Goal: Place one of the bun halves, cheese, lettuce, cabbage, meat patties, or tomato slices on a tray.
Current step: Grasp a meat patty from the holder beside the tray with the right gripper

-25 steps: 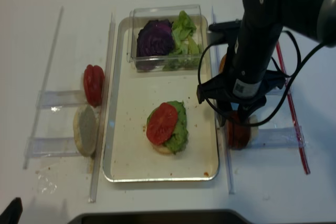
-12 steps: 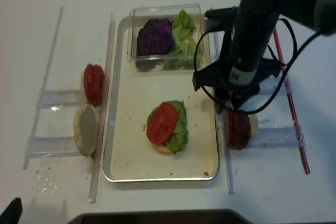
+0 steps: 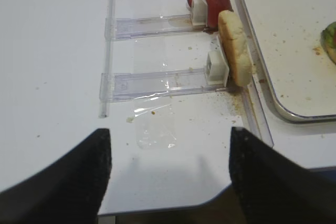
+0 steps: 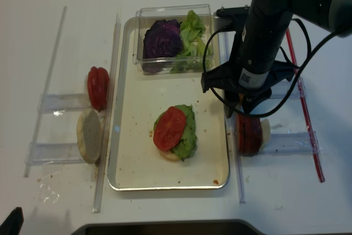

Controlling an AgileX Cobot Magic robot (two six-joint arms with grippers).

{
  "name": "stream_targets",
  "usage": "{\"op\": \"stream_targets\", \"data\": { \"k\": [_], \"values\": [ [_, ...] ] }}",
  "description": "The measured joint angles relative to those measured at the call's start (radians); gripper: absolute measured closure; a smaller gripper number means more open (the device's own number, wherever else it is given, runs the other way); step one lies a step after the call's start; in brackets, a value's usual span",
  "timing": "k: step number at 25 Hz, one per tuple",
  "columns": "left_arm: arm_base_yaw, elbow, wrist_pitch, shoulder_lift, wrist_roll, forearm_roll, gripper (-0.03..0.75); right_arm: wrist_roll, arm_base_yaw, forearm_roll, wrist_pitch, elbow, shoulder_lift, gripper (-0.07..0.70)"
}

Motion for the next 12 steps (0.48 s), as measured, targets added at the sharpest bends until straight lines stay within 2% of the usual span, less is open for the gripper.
{"op": "stream_targets", "data": {
  "k": [9,12],
  "values": [
    [0.000,0.000,0.000,0.000,-0.001,0.002,0.276,0.000,0.002,0.011,0.000,0.030,0.000,0.314],
    [0.000,0.000,0.000,0.000,-0.001,0.002,0.276,0.000,0.002,0.010,0.000,0.030,0.000,0.352]
  ]
}}
